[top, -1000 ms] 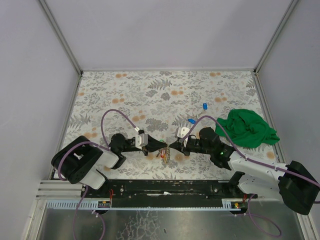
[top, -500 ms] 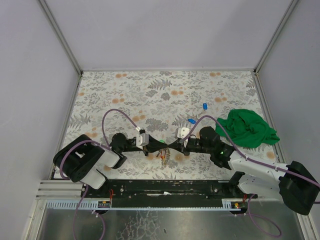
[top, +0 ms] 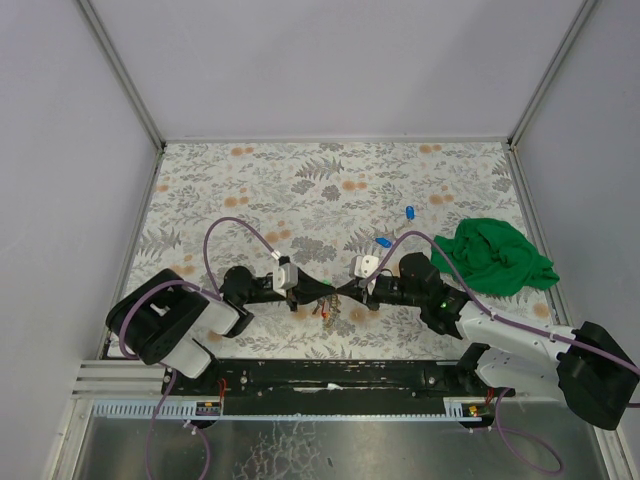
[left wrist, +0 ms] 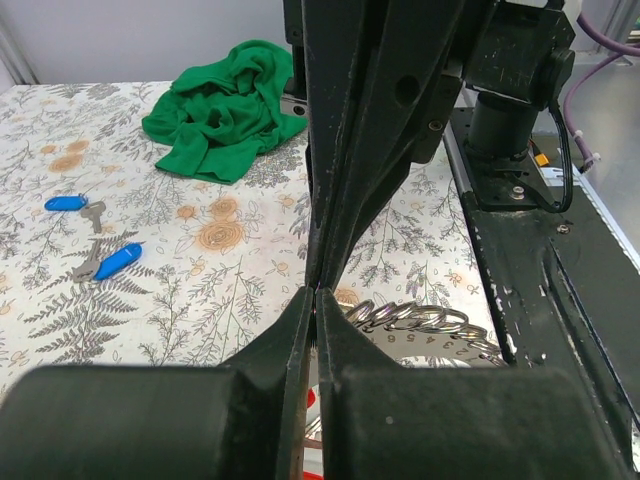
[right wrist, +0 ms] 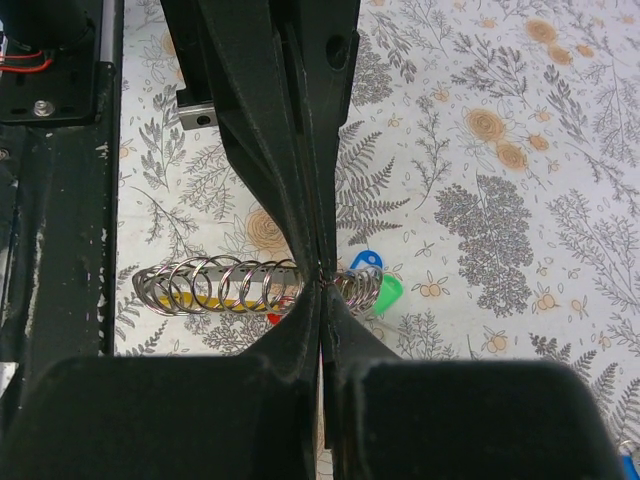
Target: Put the keys on the keyring
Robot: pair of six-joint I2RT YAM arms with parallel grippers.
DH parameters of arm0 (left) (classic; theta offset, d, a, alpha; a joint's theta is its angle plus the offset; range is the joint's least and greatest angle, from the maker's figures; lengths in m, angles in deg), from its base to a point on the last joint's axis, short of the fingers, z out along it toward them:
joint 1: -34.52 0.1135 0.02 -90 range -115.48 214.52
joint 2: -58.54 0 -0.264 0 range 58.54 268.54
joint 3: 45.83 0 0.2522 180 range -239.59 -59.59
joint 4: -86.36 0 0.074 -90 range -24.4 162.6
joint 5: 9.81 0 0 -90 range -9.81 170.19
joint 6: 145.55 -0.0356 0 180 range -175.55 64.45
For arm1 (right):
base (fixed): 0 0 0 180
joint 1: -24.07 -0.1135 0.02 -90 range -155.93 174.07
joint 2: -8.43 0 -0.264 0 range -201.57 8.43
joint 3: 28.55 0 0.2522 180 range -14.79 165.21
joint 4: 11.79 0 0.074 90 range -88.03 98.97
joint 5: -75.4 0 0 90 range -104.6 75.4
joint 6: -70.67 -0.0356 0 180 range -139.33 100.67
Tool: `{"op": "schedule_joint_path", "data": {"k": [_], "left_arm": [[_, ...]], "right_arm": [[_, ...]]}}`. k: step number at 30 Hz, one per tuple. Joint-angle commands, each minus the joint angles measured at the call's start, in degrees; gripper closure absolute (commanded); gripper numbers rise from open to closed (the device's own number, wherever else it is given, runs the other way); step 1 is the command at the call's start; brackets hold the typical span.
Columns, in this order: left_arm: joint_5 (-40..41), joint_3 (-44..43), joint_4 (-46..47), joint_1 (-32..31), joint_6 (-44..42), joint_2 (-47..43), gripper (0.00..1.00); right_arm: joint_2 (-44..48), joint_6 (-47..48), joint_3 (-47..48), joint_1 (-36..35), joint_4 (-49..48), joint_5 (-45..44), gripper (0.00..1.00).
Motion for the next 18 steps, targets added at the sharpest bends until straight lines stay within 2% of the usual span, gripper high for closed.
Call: {"op": "schedule_joint_path", "data": {"k": [1,18], "left_arm": [[3.74,-0.53,4.67,-1.04,2.16,-1.5,1.0],[18.68,-0.6,4.75,-2.11,13.23,-4.18,1.0]], "right_arm": [[0.91,2.6,3.24,0.0,-3.97,2.16,1.0],[1.31,6.55,5.01,-0.09,4.95,2.07,1.0]]}}
